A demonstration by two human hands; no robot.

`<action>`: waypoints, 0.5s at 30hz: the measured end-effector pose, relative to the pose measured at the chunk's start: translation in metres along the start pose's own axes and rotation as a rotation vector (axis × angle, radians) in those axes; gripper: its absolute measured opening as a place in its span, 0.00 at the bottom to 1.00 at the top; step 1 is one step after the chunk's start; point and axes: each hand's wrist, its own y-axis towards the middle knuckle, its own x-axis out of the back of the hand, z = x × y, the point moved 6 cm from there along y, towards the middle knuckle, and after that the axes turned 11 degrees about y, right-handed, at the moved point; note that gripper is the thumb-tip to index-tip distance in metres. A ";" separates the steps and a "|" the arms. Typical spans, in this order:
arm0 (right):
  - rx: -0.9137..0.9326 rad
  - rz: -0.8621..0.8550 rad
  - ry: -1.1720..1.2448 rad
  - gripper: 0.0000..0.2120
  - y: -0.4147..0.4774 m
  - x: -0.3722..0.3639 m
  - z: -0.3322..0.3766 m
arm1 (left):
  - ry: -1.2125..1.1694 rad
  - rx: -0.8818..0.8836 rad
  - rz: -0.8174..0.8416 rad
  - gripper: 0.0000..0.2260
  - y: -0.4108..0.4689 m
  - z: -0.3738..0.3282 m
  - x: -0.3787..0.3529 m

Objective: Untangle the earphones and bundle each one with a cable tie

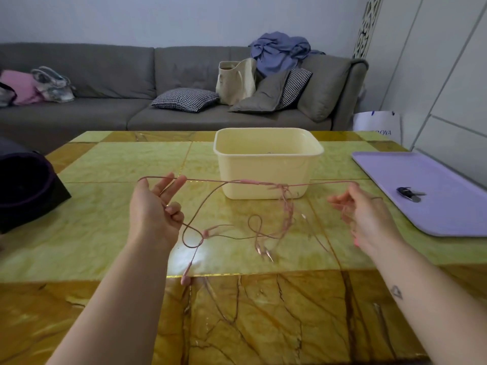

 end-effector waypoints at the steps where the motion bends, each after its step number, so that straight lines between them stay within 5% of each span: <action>1: -0.089 -0.044 0.166 0.19 0.001 0.002 -0.005 | 0.017 -0.010 -0.022 0.19 0.000 0.001 0.000; 4: -0.305 -0.139 0.537 0.18 -0.002 0.002 -0.016 | 0.072 -0.021 -0.085 0.17 0.001 0.005 -0.002; 8: -0.196 -0.122 0.629 0.16 -0.001 0.002 -0.010 | 0.245 -0.094 -0.165 0.12 0.001 0.008 -0.007; 12: -0.066 0.120 0.540 0.21 -0.002 -0.013 0.006 | 0.671 -0.239 -0.091 0.16 0.004 0.013 -0.022; 15: -0.053 0.317 0.502 0.23 -0.011 -0.029 0.014 | 0.788 -0.177 -0.020 0.21 0.008 0.022 -0.026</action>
